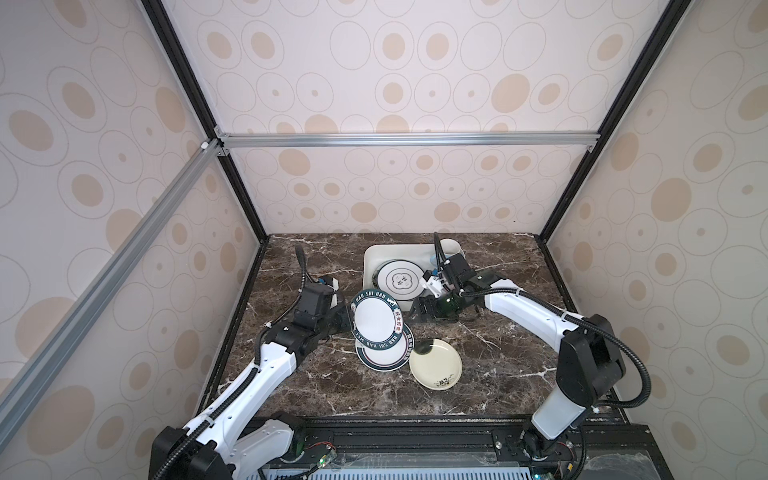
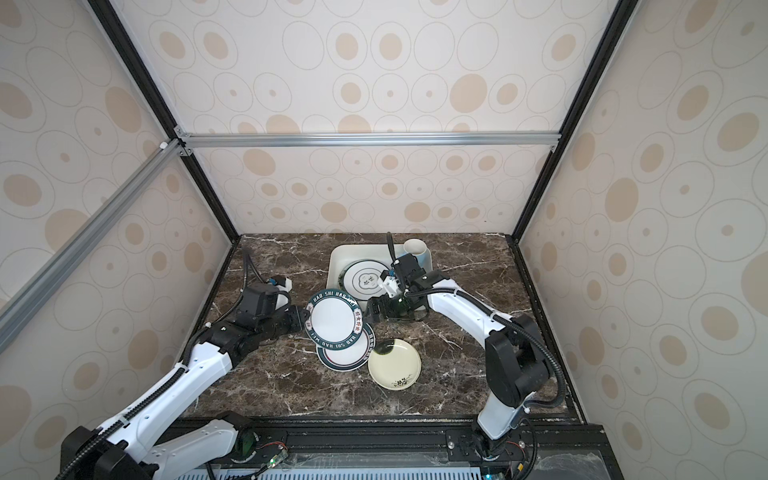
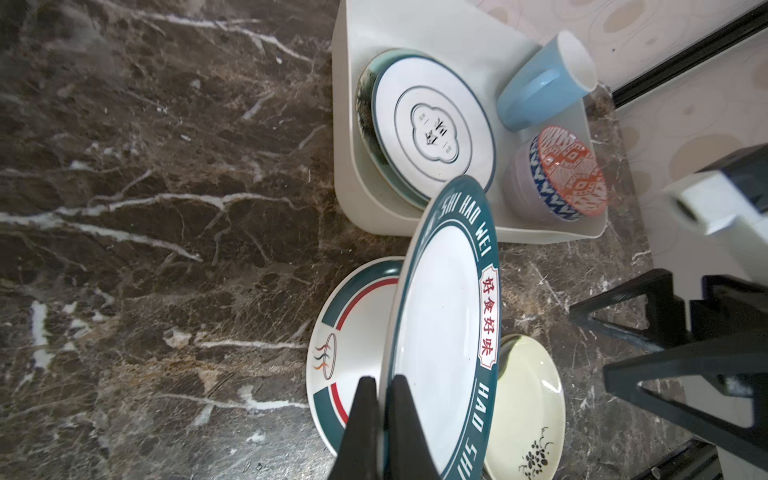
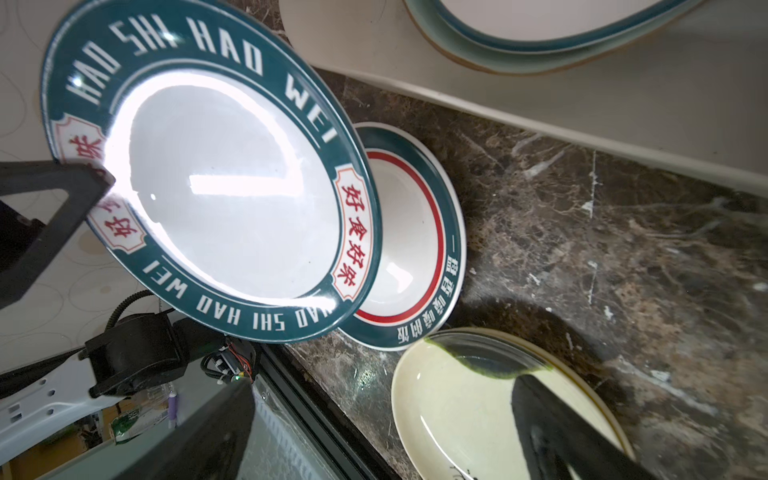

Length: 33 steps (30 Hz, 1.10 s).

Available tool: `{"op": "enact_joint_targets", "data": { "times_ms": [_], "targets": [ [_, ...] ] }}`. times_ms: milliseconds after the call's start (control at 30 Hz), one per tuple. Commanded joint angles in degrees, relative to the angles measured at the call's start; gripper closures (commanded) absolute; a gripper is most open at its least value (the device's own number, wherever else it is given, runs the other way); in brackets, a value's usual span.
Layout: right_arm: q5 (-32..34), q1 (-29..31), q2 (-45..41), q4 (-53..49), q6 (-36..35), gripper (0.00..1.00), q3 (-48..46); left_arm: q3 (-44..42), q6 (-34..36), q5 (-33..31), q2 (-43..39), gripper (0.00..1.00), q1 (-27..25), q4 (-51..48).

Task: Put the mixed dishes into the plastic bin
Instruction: 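Lift the 'HAO SHI HAO WEI' plate with the left gripper toward the bin, then lower the 'HAO SHI HAO WEI' plate onto the teal-rimmed plate and release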

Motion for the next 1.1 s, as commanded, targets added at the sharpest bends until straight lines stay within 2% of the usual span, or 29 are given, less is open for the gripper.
{"op": "enact_joint_targets", "data": {
  "times_ms": [0, 200, 400, 767, 1067],
  "targets": [
    [1.26, -0.50, -3.94, -2.04, -1.10, 0.00, -1.24, 5.68, 1.03, 0.78, 0.52, 1.00, -0.16, -0.04],
    [3.25, -1.58, -10.05, -3.99, -1.70, 0.00, -3.01, 12.79, 1.79, 1.40, 7.64, 1.00, -0.04, 2.37],
    [4.66, -2.42, -14.17, -4.72, -1.35, 0.00, -4.08, 22.09, 3.48, 2.79, 21.12, 1.00, 0.46, 4.49],
    [5.39, -5.43, -16.25, -5.66, -2.21, 0.00, -5.19, 39.24, 5.88, 3.28, 44.35, 1.00, 1.63, 3.30],
    [4.33, -9.28, -15.63, -5.34, -2.83, 0.00, -6.58, 46.74, 5.61, 6.32, 55.08, 1.00, 2.66, 3.44]
  ]
}}
